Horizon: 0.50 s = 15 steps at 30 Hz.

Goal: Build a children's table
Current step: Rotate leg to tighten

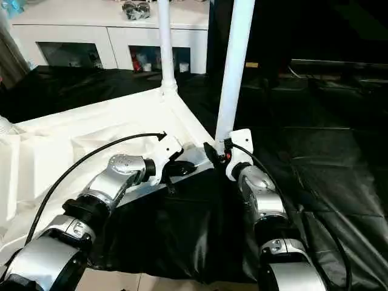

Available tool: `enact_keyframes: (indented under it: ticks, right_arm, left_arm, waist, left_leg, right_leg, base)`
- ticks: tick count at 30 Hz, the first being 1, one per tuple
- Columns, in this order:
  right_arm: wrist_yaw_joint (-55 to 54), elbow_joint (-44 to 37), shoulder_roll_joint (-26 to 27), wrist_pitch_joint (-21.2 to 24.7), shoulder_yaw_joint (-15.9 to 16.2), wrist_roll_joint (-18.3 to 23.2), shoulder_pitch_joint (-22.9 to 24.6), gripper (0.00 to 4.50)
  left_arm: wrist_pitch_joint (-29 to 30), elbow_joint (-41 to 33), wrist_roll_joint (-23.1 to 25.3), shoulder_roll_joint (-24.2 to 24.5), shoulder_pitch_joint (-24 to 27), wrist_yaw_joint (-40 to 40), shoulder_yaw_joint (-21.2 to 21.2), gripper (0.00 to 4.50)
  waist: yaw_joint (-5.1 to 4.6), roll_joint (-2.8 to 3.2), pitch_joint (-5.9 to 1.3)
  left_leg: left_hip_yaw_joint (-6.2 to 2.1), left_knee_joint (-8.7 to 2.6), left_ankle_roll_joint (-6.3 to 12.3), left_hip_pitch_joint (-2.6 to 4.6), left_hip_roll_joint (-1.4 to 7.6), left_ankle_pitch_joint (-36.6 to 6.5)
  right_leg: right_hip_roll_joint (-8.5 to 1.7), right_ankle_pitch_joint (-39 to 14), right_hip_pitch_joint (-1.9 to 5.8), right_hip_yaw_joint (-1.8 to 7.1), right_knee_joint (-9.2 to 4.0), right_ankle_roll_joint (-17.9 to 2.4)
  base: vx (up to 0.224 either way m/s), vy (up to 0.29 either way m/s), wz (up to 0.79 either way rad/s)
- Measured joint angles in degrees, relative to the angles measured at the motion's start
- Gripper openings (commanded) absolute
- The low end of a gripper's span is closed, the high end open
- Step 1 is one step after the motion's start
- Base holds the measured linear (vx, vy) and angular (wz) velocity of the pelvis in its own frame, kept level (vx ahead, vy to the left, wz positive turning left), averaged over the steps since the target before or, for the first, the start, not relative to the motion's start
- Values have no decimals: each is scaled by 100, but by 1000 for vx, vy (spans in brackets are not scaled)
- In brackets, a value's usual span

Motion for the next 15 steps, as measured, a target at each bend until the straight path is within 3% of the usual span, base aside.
enact_keyframes:
  ticks: [8, 15]
  right_arm:
    - [1183, -245, -506, -290, 314, -87, 283, 385]
    - [2861, -951, -1052, -120, 576, 251, 771, 385]
  left_arm:
    - [-273, -43, -69, 210, 46, -619, -62, 0]
    - [-512, -283, -256, 626, 245, -1628, -161, 0]
  waist:
    - [19, 0, 1]
    - [143, 5, 4]
  left_leg:
    - [0, -7, 2, -18, 5, -2]
    - [5, -4, 3, -25, 12, -1]
  right_leg:
    - [1, -7, -15, -8, 0, 11]
    - [3, -7, -22, -10, 2, 10]
  base:
    - [0, 0, 0]
    - [0, 0, 0]
